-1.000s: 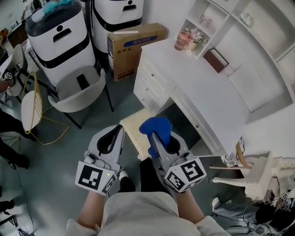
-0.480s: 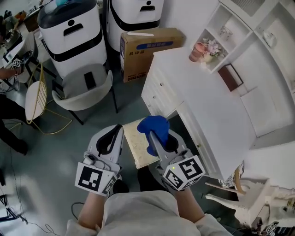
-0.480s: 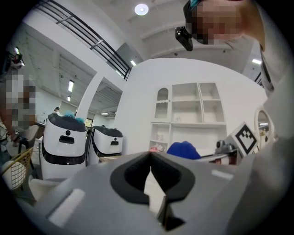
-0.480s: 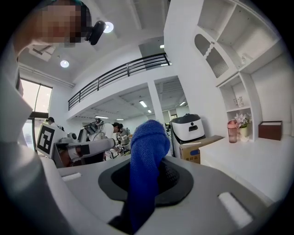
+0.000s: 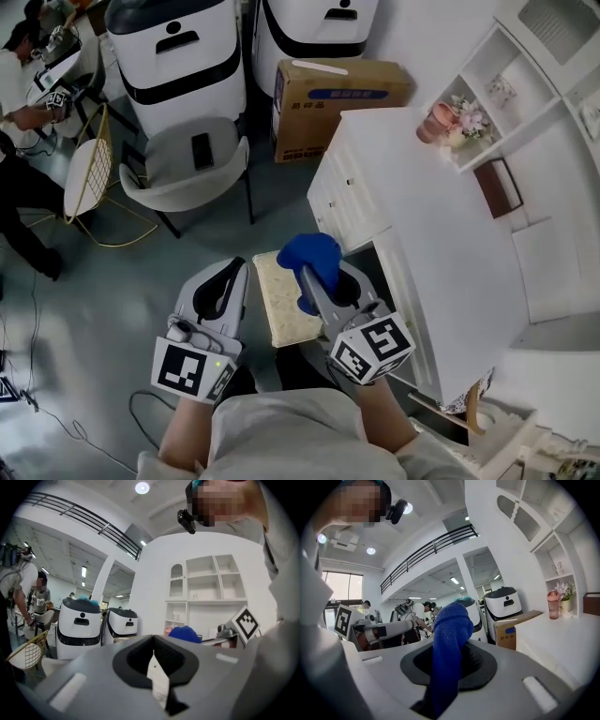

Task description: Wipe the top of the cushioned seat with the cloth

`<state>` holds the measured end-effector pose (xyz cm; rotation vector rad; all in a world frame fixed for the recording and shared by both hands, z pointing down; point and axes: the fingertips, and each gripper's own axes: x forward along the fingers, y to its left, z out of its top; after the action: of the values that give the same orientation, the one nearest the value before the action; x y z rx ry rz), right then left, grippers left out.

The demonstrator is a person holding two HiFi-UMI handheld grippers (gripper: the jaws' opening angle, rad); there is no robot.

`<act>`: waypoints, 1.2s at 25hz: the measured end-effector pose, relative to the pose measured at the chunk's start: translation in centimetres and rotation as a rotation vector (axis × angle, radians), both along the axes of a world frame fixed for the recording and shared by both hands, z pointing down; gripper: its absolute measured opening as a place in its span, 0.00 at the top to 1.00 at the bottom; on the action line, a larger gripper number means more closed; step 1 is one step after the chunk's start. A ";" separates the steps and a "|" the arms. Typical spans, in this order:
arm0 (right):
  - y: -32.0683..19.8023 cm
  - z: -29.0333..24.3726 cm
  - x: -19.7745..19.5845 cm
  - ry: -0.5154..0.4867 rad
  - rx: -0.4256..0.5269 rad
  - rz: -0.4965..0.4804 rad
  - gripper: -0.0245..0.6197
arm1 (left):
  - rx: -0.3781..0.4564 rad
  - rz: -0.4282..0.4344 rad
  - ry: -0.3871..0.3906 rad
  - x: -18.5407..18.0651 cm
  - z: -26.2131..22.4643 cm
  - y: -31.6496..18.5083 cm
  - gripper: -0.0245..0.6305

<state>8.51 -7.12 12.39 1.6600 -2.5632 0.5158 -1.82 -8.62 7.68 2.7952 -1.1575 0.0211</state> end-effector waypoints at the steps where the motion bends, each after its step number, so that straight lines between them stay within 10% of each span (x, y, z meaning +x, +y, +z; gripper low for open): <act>1: -0.3 0.3 0.1 -0.003 -0.004 -0.012 0.83 | -0.004 -0.012 -0.005 0.0 0.2 -0.1 0.96; 30: -3.7 15.1 -0.1 -0.006 -0.267 -0.212 0.83 | -0.194 -0.221 -0.090 -0.6 10.3 -0.8 0.96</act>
<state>8.38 -10.86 27.52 1.2866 -2.5000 0.8039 -2.39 -9.46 18.01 2.5092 -1.3972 0.2288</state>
